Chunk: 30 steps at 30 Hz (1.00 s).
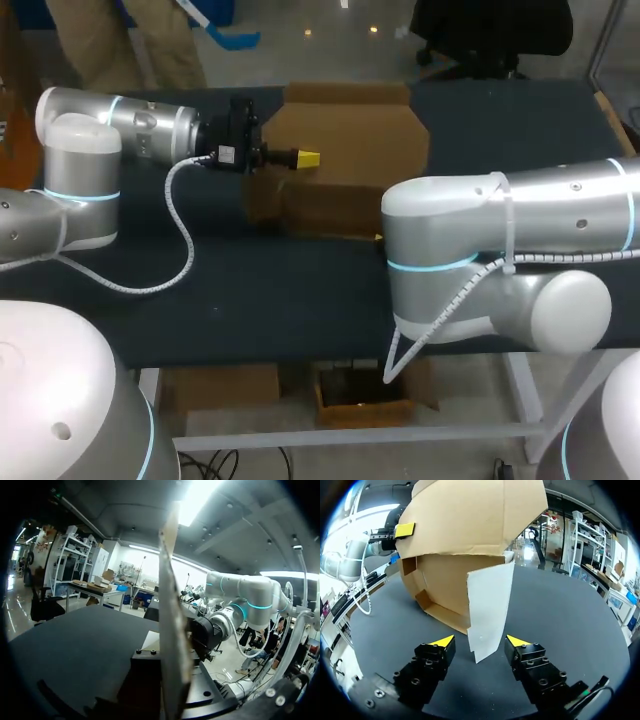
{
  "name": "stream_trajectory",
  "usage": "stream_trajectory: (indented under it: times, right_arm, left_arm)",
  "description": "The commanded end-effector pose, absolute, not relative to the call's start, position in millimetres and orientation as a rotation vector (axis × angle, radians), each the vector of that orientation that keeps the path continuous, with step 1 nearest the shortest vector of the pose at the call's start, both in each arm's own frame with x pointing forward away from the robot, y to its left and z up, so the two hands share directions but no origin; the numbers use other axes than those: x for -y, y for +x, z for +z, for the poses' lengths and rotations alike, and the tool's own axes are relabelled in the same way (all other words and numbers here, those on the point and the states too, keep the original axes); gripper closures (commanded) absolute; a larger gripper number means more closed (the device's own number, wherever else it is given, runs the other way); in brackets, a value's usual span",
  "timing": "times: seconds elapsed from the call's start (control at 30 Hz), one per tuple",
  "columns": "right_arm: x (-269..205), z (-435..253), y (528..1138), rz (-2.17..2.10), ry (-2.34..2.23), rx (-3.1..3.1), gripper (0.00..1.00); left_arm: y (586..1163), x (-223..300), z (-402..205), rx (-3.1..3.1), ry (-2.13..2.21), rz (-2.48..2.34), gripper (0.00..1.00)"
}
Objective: Assemble the packaging by folding the flat box into shape, placing the metal phone stand inside, and closing the box properly
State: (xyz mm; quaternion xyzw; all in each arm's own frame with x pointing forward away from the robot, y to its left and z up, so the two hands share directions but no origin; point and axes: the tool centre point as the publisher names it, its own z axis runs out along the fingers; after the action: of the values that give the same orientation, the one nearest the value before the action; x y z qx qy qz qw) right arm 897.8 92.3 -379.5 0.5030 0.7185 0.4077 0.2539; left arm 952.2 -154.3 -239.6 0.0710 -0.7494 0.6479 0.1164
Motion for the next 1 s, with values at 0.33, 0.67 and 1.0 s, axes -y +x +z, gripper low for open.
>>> stream_trajectory:
  times: [0.33, 0.67, 1.0]
  right_arm:
    - [-63.5, -370.9, 876.8, 1.244, 1.305, -1.938, 0.41]
    - [-41.1, -364.1, 869.7, 1.352, 1.224, -2.021, 0.44]
    - [-29.0, -366.1, 885.7, 1.418, 1.064, -2.168, 0.47]
  left_arm:
    - [952.8, 155.2, -243.5, 2.192, 0.205, 1.897, 1.0]
    - [952.8, 155.2, -243.5, 2.192, 0.205, 1.897, 1.0]
    - [952.8, 155.2, -243.5, 2.192, 0.205, 1.897, 1.0]
